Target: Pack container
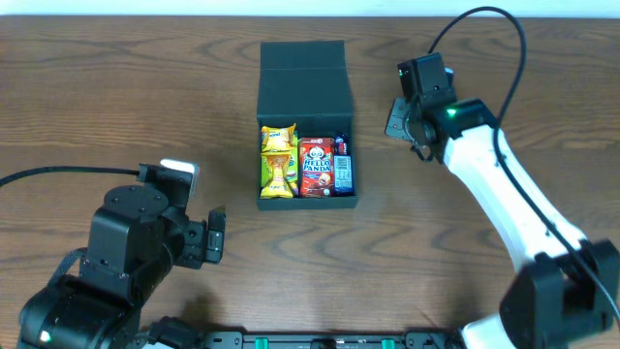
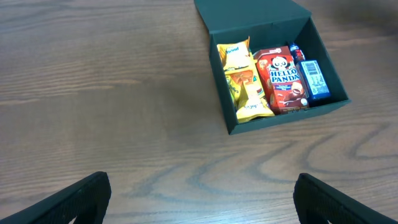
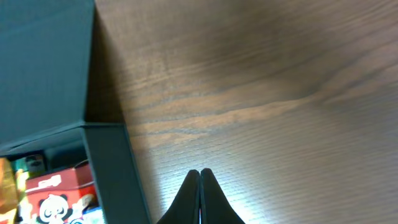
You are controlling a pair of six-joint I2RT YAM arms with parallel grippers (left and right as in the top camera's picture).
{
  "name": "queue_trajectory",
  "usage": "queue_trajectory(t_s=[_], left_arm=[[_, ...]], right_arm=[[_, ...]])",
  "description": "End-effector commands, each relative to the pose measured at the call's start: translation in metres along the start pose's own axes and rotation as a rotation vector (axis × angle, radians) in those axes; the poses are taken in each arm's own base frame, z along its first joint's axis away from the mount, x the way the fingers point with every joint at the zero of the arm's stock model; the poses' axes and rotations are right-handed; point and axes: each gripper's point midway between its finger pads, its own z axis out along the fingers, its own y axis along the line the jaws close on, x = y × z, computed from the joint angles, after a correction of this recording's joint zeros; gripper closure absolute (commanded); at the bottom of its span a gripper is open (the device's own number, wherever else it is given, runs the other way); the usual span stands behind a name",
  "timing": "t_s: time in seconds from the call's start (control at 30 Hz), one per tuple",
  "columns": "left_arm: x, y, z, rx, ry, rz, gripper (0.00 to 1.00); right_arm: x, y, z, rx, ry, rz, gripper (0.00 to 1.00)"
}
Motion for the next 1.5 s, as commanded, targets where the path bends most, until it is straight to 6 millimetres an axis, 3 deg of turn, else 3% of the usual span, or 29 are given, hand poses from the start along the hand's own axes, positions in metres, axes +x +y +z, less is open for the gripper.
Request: queue_trajectory(t_s=[0.0,0.13,0.23,0.33,0.4,0.57,0.73,0.8,1.0,1.13,1.27,1.47], left_arm=[[0.000,0.001,0.001,-0.005,-0.001,-0.005,0.05],[-0.008,-0.005,0.001,0.029,-0.030,-0.013,0.05],[-0.024,-0.006,0.002,0.026,-0.089,-0.018,0.02],[-0.032,0.002,0.013,-0.030,-0.088,-0.020,0.32],[-0.037,0.006,0.027,-0.069,-0.066,-0.018,0.37],[-0.049,0.003,0.070,-0.084,-0.005,-0.016,0.62],[-0.064,-0.002,0.131,-0.016,0.048,-0.067,0.87],[-0.072,-0.001,0.153,0.056,0.051,-0.114,0.92],[-0.100,0.002,0.190,0.321,-0.012,-0.247,0.94],[-0.111,0.027,0.227,0.399,-0.039,-0.405,0.94],[-0.101,0.048,0.271,0.395,-0.002,-0.558,0.94],[-0.084,0.055,0.323,0.454,0.070,-0.753,0.94]], right_arm=[[0.005,0.007,0.018,-0.047,0.056,-0.017,0.99],[0.011,0.014,0.044,-0.097,0.110,-0.017,0.99],[0.012,0.021,0.063,-0.163,0.142,0.006,0.99],[0.009,0.027,0.075,-0.227,0.154,0.027,0.99],[0.006,0.032,0.081,-0.266,0.154,0.038,0.99],[-0.001,0.035,0.090,-0.301,0.137,0.052,0.99],[-0.008,0.041,0.096,-0.328,0.109,0.051,0.99],[-0.011,0.043,0.095,-0.336,0.093,0.050,0.99],[-0.022,0.043,0.095,-0.352,0.054,0.055,0.99],[-0.031,0.049,0.094,-0.405,0.032,0.062,0.99],[-0.037,0.053,0.098,-0.448,0.027,0.094,0.99],[-0.028,0.062,0.114,-0.537,0.100,0.177,0.99]])
